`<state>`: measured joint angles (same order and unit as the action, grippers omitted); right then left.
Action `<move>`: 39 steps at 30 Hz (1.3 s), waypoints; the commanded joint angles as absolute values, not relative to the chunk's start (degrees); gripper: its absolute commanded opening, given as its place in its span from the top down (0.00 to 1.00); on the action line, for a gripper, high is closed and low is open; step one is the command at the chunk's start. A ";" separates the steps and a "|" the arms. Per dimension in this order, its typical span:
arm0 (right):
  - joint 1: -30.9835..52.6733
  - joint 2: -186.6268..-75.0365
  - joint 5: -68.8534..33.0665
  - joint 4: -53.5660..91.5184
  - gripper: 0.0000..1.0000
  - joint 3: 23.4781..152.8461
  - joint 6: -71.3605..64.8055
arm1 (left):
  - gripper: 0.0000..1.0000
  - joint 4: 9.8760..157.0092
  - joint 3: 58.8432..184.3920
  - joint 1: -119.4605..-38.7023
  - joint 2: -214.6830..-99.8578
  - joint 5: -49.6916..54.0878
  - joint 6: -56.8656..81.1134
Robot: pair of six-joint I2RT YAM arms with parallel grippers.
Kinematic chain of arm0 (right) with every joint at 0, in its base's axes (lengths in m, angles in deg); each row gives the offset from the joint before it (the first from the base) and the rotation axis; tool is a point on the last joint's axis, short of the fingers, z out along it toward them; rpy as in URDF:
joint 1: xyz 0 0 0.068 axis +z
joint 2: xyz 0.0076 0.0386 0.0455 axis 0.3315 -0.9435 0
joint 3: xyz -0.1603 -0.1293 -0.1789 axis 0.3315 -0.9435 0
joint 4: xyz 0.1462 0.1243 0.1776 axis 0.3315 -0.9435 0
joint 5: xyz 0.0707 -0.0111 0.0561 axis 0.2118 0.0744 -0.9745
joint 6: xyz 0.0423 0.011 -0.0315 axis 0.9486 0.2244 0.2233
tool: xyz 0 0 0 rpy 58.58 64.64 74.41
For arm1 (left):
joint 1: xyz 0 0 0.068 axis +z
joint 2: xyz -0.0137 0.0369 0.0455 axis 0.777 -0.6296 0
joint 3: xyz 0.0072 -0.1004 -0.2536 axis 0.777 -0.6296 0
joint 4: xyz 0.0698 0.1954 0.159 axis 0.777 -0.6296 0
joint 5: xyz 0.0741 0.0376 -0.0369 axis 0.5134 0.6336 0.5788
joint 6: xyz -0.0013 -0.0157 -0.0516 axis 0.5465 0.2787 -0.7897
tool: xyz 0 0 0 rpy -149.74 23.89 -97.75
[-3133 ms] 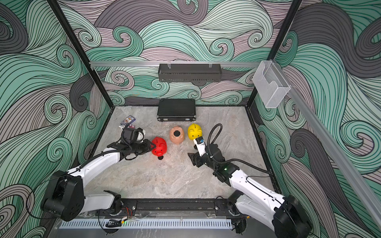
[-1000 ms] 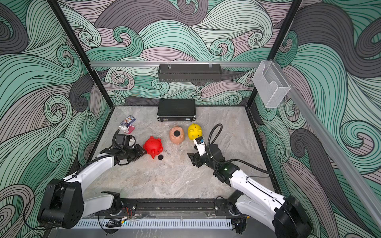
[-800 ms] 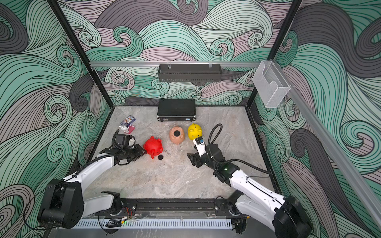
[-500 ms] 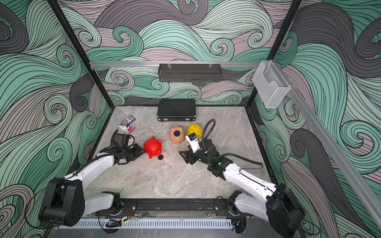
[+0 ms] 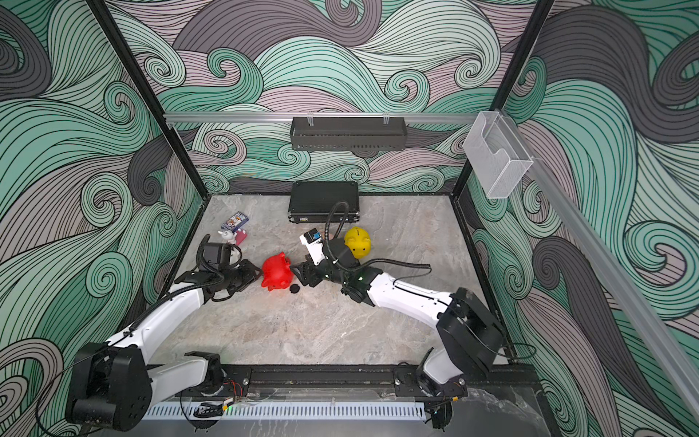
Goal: Close piggy banks
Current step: Turn over the piggy bank at the center of the board.
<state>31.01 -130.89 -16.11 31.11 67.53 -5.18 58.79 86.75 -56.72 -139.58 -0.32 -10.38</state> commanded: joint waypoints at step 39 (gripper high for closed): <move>32.53 -151.92 -8.95 43.27 0.39 83.22 11.73 | 0.43 67.32 82.20 -55.73 -135.03 -2.42 -13.08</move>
